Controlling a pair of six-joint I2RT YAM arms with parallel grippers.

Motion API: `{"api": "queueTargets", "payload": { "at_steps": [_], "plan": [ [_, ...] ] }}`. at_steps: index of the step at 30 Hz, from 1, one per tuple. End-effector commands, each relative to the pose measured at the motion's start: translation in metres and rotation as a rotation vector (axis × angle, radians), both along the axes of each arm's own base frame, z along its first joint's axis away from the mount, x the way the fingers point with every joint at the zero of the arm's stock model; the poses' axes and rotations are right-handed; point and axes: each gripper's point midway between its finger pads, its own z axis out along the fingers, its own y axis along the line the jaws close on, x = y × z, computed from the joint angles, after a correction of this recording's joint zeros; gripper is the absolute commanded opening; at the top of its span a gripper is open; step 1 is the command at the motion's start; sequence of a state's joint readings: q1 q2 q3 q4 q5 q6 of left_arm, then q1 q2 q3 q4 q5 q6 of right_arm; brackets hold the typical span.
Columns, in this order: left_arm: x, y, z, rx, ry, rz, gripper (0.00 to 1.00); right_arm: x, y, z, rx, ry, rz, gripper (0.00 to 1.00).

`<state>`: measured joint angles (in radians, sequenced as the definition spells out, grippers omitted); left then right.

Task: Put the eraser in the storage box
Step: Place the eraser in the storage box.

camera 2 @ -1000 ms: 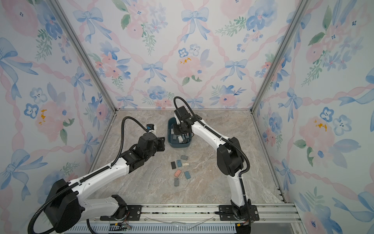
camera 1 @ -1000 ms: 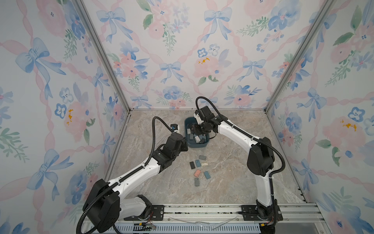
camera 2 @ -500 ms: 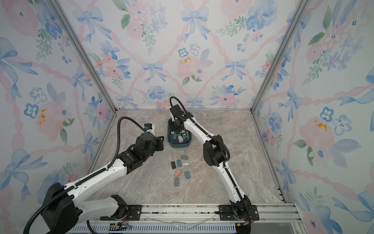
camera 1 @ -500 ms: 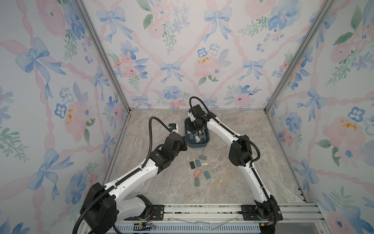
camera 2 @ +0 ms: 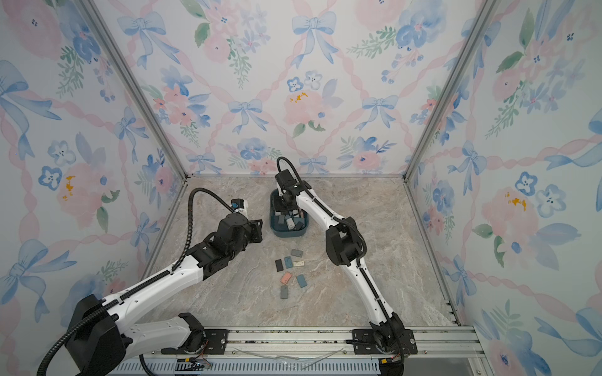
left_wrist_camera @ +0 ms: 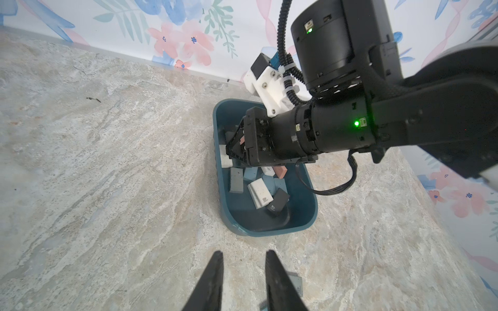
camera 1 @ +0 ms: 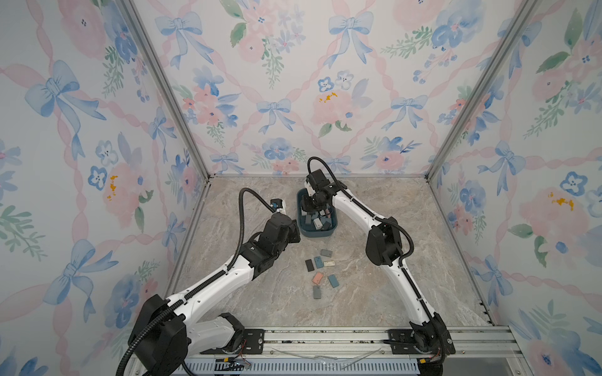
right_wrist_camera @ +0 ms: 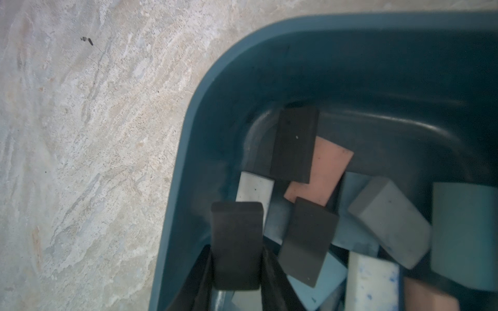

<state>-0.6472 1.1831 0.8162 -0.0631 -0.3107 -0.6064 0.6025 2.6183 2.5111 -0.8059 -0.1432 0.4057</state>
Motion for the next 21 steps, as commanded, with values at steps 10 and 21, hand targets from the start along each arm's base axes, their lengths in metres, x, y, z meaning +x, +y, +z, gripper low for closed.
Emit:
{"api": "queueTargets", "payload": {
  "at_steps": [10, 21],
  "plan": [
    [-0.005, 0.012, 0.003, -0.008, -0.007, 0.037, 0.30, 0.015, -0.001, -0.011, 0.033, 0.007, -0.048, 0.32],
    [-0.006, 0.013, 0.002, -0.017, -0.005, 0.038, 0.30, 0.010, -0.008, 0.012, 0.019, -0.019, -0.042, 0.33]
  ]
}}
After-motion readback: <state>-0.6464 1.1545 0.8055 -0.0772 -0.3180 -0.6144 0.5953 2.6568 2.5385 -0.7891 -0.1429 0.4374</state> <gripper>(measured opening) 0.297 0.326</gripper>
